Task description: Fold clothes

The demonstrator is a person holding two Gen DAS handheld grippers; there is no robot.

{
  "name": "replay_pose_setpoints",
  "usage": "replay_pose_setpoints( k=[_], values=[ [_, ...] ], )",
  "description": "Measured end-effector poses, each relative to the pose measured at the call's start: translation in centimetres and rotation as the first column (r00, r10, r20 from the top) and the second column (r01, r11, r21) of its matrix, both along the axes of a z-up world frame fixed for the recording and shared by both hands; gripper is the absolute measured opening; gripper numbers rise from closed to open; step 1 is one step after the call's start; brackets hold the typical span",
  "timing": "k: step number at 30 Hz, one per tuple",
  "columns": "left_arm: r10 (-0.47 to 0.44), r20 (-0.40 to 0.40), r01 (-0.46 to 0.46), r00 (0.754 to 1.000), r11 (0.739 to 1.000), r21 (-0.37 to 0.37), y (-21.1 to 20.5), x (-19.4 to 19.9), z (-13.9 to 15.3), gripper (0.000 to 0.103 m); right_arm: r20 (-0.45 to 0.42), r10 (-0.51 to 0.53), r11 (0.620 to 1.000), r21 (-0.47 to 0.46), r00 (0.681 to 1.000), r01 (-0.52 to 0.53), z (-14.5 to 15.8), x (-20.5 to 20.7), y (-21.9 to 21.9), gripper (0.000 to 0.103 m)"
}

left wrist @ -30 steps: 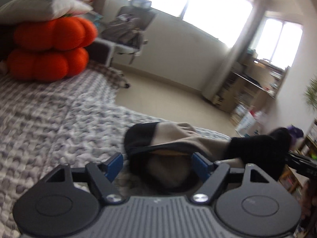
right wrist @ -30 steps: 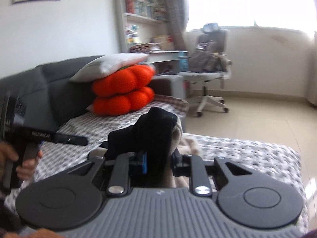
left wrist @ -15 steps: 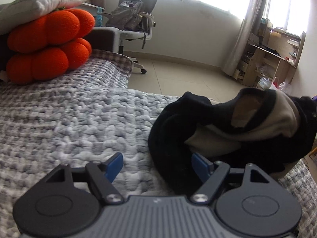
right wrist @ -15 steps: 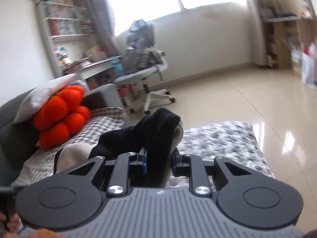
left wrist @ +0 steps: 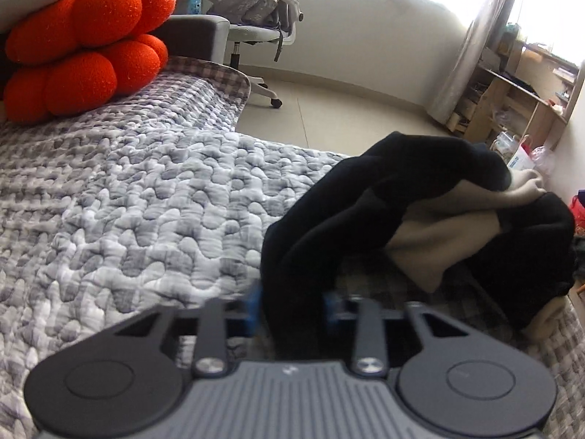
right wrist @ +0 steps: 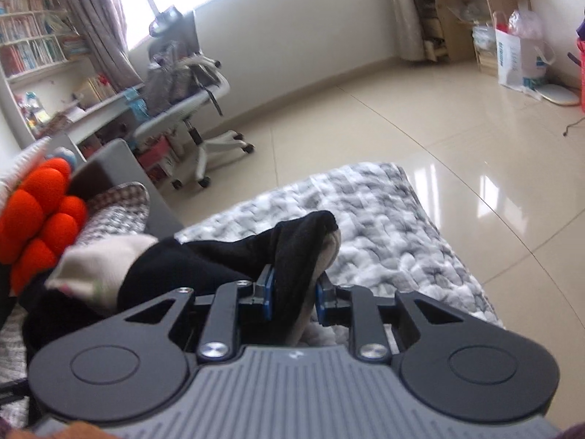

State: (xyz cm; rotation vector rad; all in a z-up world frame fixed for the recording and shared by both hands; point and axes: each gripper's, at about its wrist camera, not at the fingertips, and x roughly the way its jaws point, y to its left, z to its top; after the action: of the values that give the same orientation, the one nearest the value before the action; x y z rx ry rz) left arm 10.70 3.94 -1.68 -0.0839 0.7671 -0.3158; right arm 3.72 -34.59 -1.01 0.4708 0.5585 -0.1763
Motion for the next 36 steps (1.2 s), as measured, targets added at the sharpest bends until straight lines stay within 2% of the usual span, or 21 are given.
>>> replay_pose_setpoints(
  k=[3,5,7,9,10,14,20,25,28,32,36],
  values=[
    [0.039,-0.002,-0.039,0.999,0.999,-0.004,0.4,0.2,0.3,0.013,-0.004,0.001,1.000,-0.031,1.000,-0.002,0.1,0.1,0.3,0.024],
    [0.077,0.006,-0.077,0.997,0.997,0.008,0.7,0.2,0.5,0.013,-0.007,0.010,0.999,-0.045,1.000,-0.010,0.4,-0.2,0.5,0.030],
    [0.120,0.029,-0.121,0.992,0.992,0.037,1.3,0.3,0.8,0.012,-0.012,0.015,0.998,-0.055,1.000,-0.016,1.0,-0.6,0.6,0.048],
    [0.149,0.036,-0.151,0.988,0.988,0.040,2.0,0.5,1.1,0.012,-0.002,0.024,0.998,-0.063,1.000,-0.024,1.4,-1.1,0.7,0.062],
    [0.163,0.040,-0.164,0.986,0.985,0.043,2.4,0.5,1.2,0.012,0.008,0.030,0.997,-0.067,1.000,-0.029,1.7,-1.4,0.6,0.065],
    [0.206,0.054,-0.209,0.977,0.977,0.043,3.5,0.8,1.8,0.012,0.036,0.071,0.996,-0.052,0.997,-0.069,2.9,-2.3,0.6,0.067],
    [0.240,0.094,-0.247,0.966,0.966,0.078,4.7,1.2,3.2,0.012,0.043,0.198,0.980,-0.024,0.979,-0.197,4.6,-4.1,2.2,0.069],
    [0.244,0.123,-0.259,0.962,0.957,0.132,6.0,2.4,5.0,0.012,-0.001,0.352,0.934,0.063,0.936,-0.352,5.0,-4.2,4.5,0.070],
    [0.244,0.164,-0.273,0.956,0.944,0.184,6.4,2.9,6.4,0.012,-0.039,0.429,0.902,0.068,0.902,-0.426,4.7,-3.9,6.1,0.070],
    [0.259,0.239,-0.316,0.936,0.916,0.248,6.7,4.1,8.9,0.012,-0.056,0.479,0.877,0.071,0.876,-0.476,4.4,-3.3,7.8,0.070],
    [0.260,0.267,-0.333,0.928,0.900,0.282,6.8,6.2,10.4,0.012,-0.049,0.500,0.863,0.112,0.865,-0.493,3.8,-2.4,8.6,0.070]
  ],
)
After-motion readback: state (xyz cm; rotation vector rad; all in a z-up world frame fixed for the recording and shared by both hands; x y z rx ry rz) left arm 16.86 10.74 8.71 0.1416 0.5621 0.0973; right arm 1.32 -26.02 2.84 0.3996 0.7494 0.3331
